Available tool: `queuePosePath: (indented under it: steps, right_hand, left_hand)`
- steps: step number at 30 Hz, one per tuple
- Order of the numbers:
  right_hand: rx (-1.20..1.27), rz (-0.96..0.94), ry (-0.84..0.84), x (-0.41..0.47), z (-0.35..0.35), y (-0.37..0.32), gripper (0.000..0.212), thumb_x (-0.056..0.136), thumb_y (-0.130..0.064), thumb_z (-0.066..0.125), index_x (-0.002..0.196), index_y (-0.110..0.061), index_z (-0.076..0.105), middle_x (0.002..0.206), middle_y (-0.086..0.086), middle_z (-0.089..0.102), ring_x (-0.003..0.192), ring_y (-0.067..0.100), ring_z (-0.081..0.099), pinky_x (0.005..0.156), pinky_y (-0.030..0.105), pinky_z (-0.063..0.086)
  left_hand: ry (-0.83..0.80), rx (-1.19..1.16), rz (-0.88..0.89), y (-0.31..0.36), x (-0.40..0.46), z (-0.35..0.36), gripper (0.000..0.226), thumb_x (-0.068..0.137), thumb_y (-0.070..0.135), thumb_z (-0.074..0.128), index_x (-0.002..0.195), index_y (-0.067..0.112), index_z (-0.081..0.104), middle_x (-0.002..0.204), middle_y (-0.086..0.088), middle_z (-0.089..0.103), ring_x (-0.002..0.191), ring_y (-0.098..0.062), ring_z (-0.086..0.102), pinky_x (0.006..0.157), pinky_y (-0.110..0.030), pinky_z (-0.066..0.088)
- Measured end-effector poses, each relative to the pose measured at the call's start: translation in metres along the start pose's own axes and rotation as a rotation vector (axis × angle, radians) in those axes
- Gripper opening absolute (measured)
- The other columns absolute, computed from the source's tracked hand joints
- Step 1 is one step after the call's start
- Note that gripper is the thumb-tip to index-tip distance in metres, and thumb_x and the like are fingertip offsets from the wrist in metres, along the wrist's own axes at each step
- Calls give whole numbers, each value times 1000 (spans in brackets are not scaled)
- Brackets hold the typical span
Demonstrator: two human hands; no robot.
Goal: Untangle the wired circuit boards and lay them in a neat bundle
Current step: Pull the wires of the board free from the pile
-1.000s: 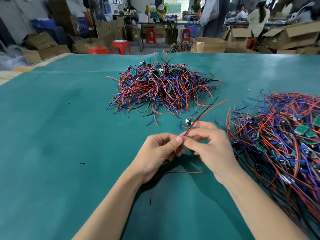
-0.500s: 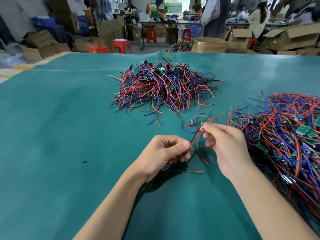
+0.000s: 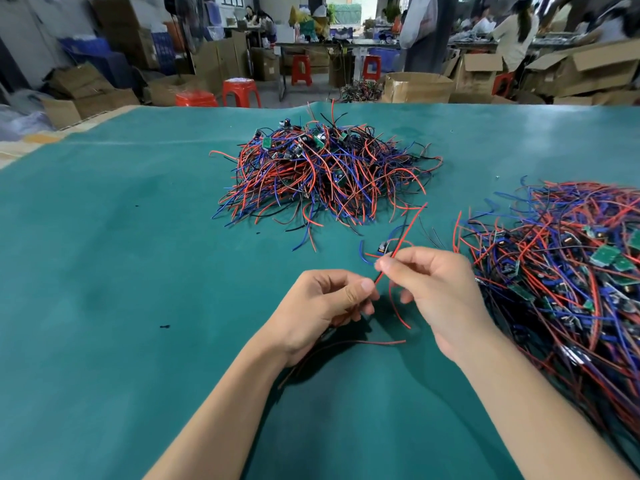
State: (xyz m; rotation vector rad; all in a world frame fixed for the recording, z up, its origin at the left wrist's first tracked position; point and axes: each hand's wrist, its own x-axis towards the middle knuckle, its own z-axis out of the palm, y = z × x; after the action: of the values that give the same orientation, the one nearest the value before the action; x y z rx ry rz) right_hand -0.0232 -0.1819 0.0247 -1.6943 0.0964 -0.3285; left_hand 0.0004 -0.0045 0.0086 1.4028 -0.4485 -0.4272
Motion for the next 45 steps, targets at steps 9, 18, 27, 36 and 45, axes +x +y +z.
queuePosePath:
  steps: [9, 18, 27, 36, 45]
  right_hand:
    - [-60, -38, 401, 20, -25, 12, 20, 94, -14, 70, 75, -18, 67, 61, -6, 61, 51, 3, 59, 48, 25, 46]
    - [73, -55, 714, 27, -56, 6, 9, 94, -20, 62, 86, -18, 67, 77, 0, 72, 54, 8, 59, 43, 25, 45]
    - [-179, 3, -88, -11, 14, -2, 13, 83, -36, 81, 91, -26, 81, 81, -7, 78, 73, 11, 71, 61, 31, 51]
    - [132, -24, -65, -11, 8, -16, 9, 81, -4, 82, 80, -13, 80, 82, 4, 79, 73, 10, 73, 65, 15, 51]
    - [442, 174, 183, -3, -9, -29, 11, 83, 1, 74, 79, -9, 74, 74, 3, 75, 63, 8, 66, 54, 16, 46]
  left_hand:
    - [-95, 76, 11, 2, -3, 1, 18, 91, 26, 67, 84, 10, 73, 71, -2, 67, 57, -5, 51, 55, -13, 38]
    - [50, -71, -19, 2, -1, 1, 22, 88, 31, 67, 91, 10, 73, 80, -7, 67, 68, -15, 51, 64, -28, 35]
    - [50, 2, 37, -1, -3, -3, 24, 88, -9, 65, 111, -3, 69, 112, -22, 71, 103, -27, 65, 103, -46, 46]
    - [116, -39, 4, -2, 0, 0, 4, 86, 8, 73, 88, 4, 72, 76, -10, 72, 56, -8, 57, 47, -15, 34]
    - [-31, 51, -77, 3, -3, 1, 15, 89, 20, 71, 82, 9, 76, 68, -9, 71, 51, -11, 58, 40, -17, 31]
